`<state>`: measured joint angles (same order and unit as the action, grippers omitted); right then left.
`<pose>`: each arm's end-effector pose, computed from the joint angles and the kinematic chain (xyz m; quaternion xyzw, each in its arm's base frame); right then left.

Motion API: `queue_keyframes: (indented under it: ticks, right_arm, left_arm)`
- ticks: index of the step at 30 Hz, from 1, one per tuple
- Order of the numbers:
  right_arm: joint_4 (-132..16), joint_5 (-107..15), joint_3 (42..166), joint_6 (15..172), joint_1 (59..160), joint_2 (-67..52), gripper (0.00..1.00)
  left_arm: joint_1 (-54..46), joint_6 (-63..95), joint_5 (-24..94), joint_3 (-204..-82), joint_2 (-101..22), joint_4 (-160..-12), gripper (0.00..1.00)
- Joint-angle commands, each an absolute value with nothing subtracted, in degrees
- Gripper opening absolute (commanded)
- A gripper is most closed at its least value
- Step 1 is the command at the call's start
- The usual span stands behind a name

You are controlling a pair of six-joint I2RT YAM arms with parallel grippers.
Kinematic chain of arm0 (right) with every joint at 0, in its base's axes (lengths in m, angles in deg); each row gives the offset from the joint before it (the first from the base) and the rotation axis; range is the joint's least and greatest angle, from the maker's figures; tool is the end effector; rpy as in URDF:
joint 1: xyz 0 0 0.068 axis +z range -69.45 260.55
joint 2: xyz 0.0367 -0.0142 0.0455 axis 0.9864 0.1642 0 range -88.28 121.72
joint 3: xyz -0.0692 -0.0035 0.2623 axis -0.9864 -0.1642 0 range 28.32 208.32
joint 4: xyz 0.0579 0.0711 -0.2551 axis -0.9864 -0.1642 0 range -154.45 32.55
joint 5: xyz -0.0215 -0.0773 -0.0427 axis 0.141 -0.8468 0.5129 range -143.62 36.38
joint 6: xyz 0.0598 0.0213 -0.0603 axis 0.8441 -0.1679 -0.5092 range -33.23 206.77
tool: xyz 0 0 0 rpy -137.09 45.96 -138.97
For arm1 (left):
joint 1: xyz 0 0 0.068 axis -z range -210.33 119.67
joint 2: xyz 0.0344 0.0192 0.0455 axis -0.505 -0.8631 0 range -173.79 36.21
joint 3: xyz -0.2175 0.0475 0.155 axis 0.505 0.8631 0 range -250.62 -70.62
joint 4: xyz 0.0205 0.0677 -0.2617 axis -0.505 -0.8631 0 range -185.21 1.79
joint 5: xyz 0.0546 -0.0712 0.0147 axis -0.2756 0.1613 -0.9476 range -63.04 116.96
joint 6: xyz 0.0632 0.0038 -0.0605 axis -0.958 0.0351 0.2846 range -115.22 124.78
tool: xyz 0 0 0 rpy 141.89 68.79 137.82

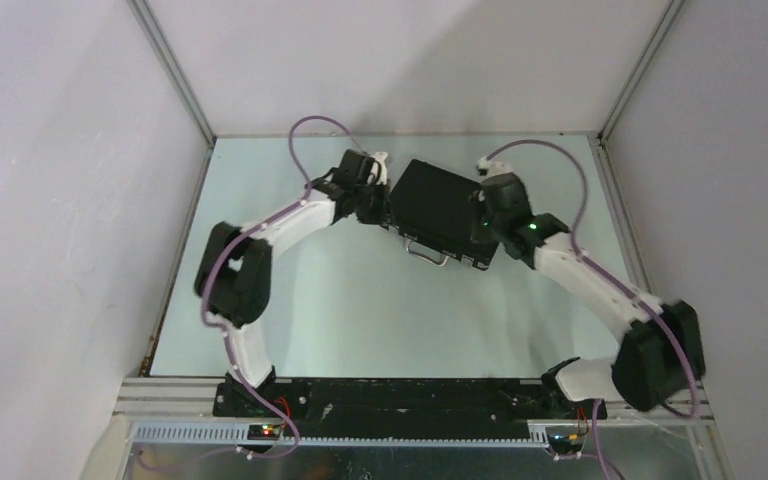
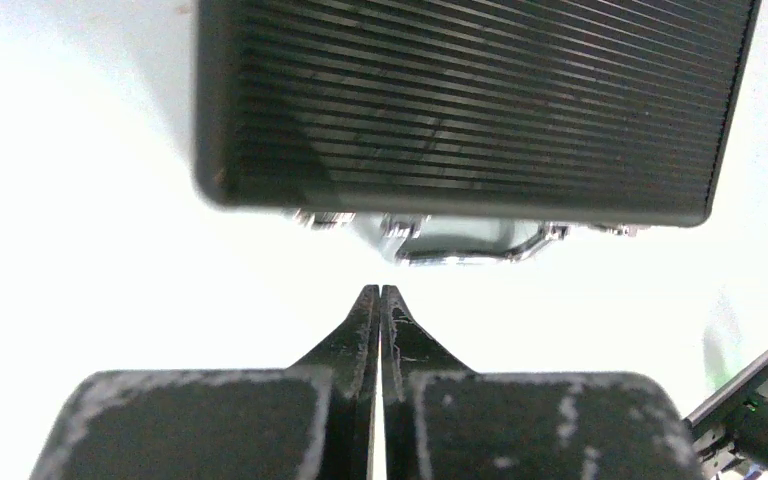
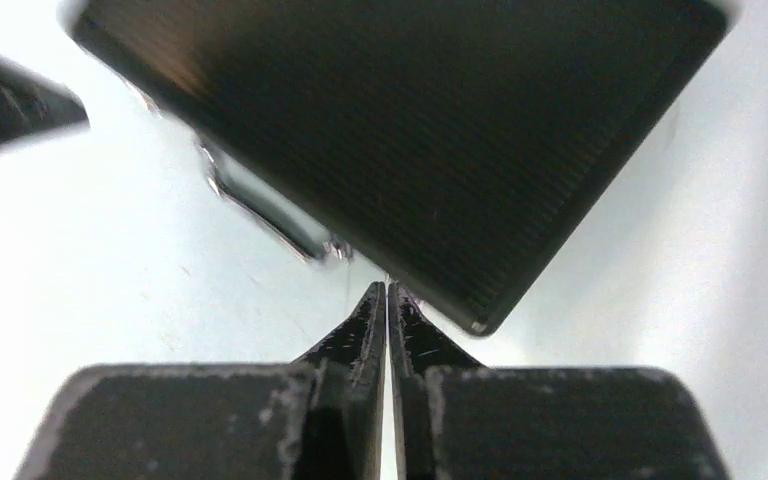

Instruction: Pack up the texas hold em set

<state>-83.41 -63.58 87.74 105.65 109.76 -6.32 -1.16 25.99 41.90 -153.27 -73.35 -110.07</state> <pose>0.3048 0.1550 0.2183 -0.0533 0.9306 0.0696 0.3555 0.3926 -0.2421 0.1866 0.1101 0.9226 -0.2587 0.2641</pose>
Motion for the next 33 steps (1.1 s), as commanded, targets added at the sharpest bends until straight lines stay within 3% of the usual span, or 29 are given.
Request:
queue_keyframes:
  ticks: [1, 3, 4, 5, 6, 8, 13, 16, 19, 24, 33]
  right_arm:
    - [-72.3, -59.5, 85.2, 104.9, 105.2, -16.1, 0.09]
    - [-66.5, -59.5, 82.0, 103.4, 104.3, -19.8, 0.26]
    - [-61.4, -59.4, 79.3, 102.7, 103.8, -22.0, 0.52]
    - [-58.6, -60.3, 77.7, 101.6, 103.6, -22.9, 0.65]
    - [-53.6, -61.3, 74.8, 101.3, 103.3, -24.7, 0.82]
    - [-47.3, -63.9, 70.9, 99.6, 103.3, -26.1, 0.97]
    - [-45.2, -69.8, 68.1, 93.1, 103.2, -23.6, 1.0]
    - [-45.4, -69.4, 66.7, 96.3, 99.5, -23.6, 1.0]
    - [-40.1, -67.8, 60.8, 98.1, 94.1, -25.7, 1.0]
    - [-34.7, -67.6, 54.8, 93.5, 89.7, -24.8, 1.0]
    - [-14.3, -66.8, 44.9, 88.4, 87.5, -19.3, 1.0]
  left_arm:
    - [-3.6, 24.2, 37.0, -147.2, -59.3, -107.2, 0.0]
    - [-4.9, 24.4, 35.9, -143.2, -54.2, -105.2, 0.0]
    - [-5.9, 24.2, 36.2, -139.9, -50.2, -102.6, 0.08]
    - [-6.3, 24.1, 36.5, -137.7, -48.1, -100.3, 0.15]
    - [-6.9, 24.1, 36.1, -133.2, -43.1, -95.3, 0.33]
    - [-7.1, 23.9, 32.5, -126.9, -35.9, -88.8, 0.6]
    - [-7.2, 19.7, 22.2, -122.8, -29.9, -89.6, 0.94]
    - [-7.2, 17.3, 12.2, -117.0, -26.2, -87.3, 0.96]
    - [-7.2, 13.0, -0.5, -107.9, -20.2, -75.6, 0.99]
    - [-8.8, 2.3, -2.1, -90.1, -14.2, -59.8, 1.0]
    - [-19.0, 7.4, -0.1, -83.1, -19.1, -49.1, 0.99]
